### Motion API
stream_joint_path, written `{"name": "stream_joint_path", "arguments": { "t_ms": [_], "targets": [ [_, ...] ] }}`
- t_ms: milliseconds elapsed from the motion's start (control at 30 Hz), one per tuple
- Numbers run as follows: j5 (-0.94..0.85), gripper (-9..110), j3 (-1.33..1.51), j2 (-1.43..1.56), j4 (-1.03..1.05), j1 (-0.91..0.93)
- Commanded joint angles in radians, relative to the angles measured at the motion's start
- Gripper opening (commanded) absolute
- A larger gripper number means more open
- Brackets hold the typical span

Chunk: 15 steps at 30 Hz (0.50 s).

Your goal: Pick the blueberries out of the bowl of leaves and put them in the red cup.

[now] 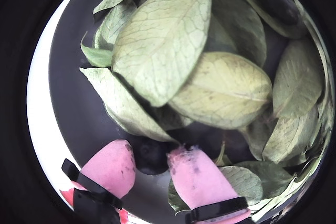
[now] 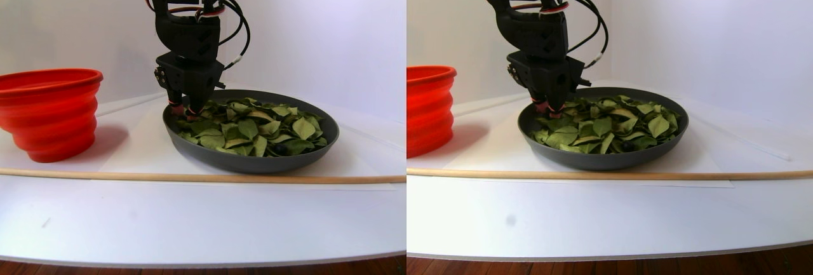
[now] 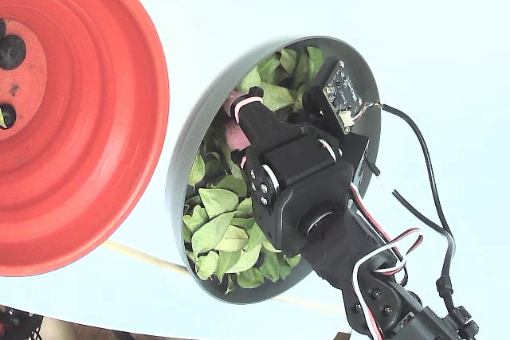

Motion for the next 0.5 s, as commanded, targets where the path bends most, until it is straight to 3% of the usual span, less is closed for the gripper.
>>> {"name": "stream_joint_path", "arguments": {
  "t_ms": [0, 467],
  "targets": [
    [-0.003, 12, -0.003, 0.0, -0.009, -0.029],
    [-0.025, 9, 0.012, 0.052, -0.018, -0.025]
  ]
}}
